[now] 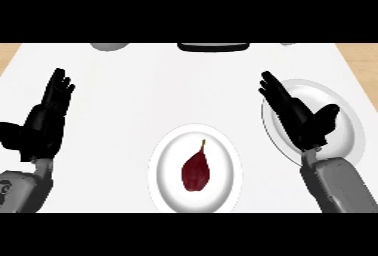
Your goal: Pick the pear from the plate and place it in the plate
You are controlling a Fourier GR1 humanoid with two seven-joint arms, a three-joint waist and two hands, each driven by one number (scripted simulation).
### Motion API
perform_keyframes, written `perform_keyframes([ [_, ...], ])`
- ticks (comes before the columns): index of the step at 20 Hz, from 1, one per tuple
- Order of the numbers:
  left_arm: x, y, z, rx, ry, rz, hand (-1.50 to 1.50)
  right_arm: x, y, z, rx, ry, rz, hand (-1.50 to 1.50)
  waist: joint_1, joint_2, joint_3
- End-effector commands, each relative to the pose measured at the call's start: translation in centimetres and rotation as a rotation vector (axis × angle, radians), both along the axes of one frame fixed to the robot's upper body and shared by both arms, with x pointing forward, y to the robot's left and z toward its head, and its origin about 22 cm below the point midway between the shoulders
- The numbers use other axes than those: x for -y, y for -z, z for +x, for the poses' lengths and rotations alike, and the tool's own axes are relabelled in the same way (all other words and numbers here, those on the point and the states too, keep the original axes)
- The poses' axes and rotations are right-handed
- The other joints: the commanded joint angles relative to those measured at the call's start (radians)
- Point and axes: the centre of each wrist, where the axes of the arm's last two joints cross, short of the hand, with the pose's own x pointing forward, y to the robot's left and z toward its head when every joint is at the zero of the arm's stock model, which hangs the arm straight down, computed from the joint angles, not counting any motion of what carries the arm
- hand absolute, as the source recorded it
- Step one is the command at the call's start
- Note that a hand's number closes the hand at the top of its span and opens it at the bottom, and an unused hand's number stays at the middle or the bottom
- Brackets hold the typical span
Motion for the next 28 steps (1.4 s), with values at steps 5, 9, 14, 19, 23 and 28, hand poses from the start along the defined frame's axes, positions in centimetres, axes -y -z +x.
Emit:
perform_keyframes([
  [5, 0.6, 8.3, -4.5, -0.422, -0.015, -0.121, 0.00, 5.7, -1.8, -0.6, 0.202, 0.423, 0.167, 1.50, 0.005, 0.003, 0.026],
  [9, 2.7, 9.0, -5.4, -0.490, 0.057, -0.198, 0.00, 9.5, 1.9, -2.9, 0.106, 0.813, -0.118, 1.50, -0.013, 0.000, 0.024],
  [14, 3.0, 9.6, -5.7, -0.520, 0.093, -0.208, 0.00, 2.9, 4.7, -7.8, 0.231, 0.902, 0.057, -1.50, 0.016, -0.001, 0.026],
  [19, 3.4, 10.0, -6.5, -0.525, 0.096, -0.214, 0.00, 3.0, 4.6, -12.4, 0.225, 0.806, -0.008, -1.50, 0.033, 0.001, 0.025],
  [23, 3.6, 9.9, -5.3, -0.522, 0.096, -0.209, 0.00, 3.9, 2.8, -12.7, 0.102, 0.626, -0.212, -1.50, 0.033, 0.003, 0.022],
  [28, 4.1, 9.1, -5.6, -0.539, 0.125, -0.188, 0.00, 3.9, -0.6, -12.5, -0.025, 0.407, -0.383, -1.50, 0.046, 0.003, 0.022],
])
